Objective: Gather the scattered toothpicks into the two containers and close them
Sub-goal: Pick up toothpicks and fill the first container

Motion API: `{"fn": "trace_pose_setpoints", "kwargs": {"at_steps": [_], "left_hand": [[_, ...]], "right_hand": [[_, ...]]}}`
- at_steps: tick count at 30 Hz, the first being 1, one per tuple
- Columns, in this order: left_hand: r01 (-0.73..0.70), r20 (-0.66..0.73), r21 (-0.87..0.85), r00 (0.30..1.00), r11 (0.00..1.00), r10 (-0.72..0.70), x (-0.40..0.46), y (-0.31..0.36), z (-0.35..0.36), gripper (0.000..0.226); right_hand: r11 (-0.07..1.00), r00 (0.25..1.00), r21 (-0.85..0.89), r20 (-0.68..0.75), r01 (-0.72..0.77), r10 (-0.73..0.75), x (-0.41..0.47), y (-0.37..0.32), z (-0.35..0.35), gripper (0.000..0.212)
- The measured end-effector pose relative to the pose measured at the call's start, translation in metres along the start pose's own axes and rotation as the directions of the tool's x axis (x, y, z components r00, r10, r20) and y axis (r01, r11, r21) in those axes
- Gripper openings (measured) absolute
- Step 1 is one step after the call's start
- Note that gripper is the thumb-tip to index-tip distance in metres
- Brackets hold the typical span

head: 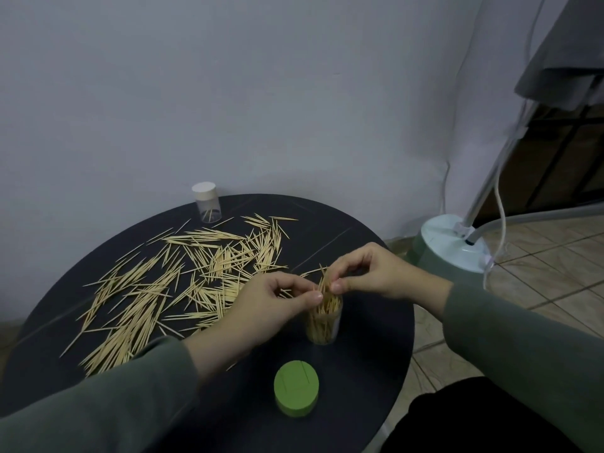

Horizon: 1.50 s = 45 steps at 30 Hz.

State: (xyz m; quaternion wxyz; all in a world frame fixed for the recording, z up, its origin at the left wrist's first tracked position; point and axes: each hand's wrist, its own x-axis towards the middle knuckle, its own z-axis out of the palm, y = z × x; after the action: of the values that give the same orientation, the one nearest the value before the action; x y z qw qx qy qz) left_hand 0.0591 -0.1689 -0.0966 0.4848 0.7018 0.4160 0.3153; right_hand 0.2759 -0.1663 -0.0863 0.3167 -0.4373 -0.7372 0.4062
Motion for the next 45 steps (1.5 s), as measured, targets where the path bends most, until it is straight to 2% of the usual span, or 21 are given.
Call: {"fn": "trace_pose_setpoints", "kwargs": {"at_steps": [4, 10, 13, 17, 19, 22, 26, 27, 30, 34, 36, 41, 45], "left_hand": [[-0.002, 0.011, 0.042, 1.0, 0.999, 0.002, -0.001, -0.004, -0.001, 0.01], [-0.19, 0.005, 0.223, 0.981, 0.956, 0.194, -0.004, -0.002, -0.003, 0.036], [-0.304, -0.015, 0.268, 0.947, 0.914, 0.319, -0.003, -0.002, 0.0, 0.026], [-0.316, -0.023, 0.421, 0.933, 0.85, 0.359, 0.0, -0.001, 0.003, 0.013], [-0.318, 0.017, 0.506, 0.933, 0.802, 0.36, 0.002, 0.001, 0.004, 0.01], [-0.33, 0.07, 0.578, 0.931, 0.746, 0.357, 0.006, 0.002, 0.006, 0.013], [-0.386, 0.137, 0.505, 0.919, 0.772, 0.37, 0.01, 0.004, -0.001, 0.025], [-0.424, 0.179, 0.498, 0.904, 0.757, 0.389, 0.009, 0.004, -0.005, 0.031], [-0.557, 0.309, 0.568, 0.827, 0.606, 0.47, 0.008, 0.001, -0.022, 0.045], [-0.63, 0.392, 0.561, 0.774, 0.537, 0.498, 0.009, -0.001, -0.035, 0.028], [-0.634, 0.384, 0.567, 0.768, 0.525, 0.512, 0.01, 0.0, -0.035, 0.023], [-0.605, 0.306, 0.648, 0.763, 0.462, 0.57, 0.014, 0.003, -0.028, 0.03], [-0.497, 0.17, 0.681, 0.822, 0.538, 0.543, 0.014, 0.007, -0.012, 0.03]], "right_hand": [[0.993, 1.0, -0.115, 0.026, -0.006, 0.009, 0.0, 0.0, -0.002, 0.021], [0.985, 0.996, -0.171, 0.088, 0.001, 0.014, 0.002, -0.002, 0.001, 0.016], [0.985, 0.994, -0.171, 0.108, -0.007, 0.026, 0.002, -0.003, 0.001, 0.028], [0.986, 0.988, -0.163, 0.143, -0.03, 0.053, 0.001, -0.002, 0.001, 0.054], [0.974, 0.98, -0.224, 0.181, -0.04, 0.082, 0.001, -0.002, 0.001, 0.057], [0.958, 0.973, -0.287, 0.212, -0.024, 0.088, 0.002, -0.004, 0.003, 0.046], [0.965, 0.974, -0.26, 0.208, -0.029, 0.085, 0.001, -0.007, 0.002, 0.037], [0.966, 0.974, -0.257, 0.208, -0.033, 0.088, 0.001, -0.007, 0.002, 0.037], [0.954, 0.977, -0.295, 0.186, -0.046, 0.104, 0.001, -0.006, 0.001, 0.048], [0.945, 0.972, -0.316, 0.187, -0.08, 0.144, 0.0, -0.004, 0.0, 0.05], [0.947, 0.973, -0.31, 0.18, -0.084, 0.145, 0.0, -0.004, 0.0, 0.05], [0.943, 0.971, -0.321, 0.187, -0.084, 0.15, 0.001, -0.005, 0.0, 0.046], [0.951, 0.976, -0.302, 0.18, -0.066, 0.125, 0.002, -0.006, 0.003, 0.043]]}}
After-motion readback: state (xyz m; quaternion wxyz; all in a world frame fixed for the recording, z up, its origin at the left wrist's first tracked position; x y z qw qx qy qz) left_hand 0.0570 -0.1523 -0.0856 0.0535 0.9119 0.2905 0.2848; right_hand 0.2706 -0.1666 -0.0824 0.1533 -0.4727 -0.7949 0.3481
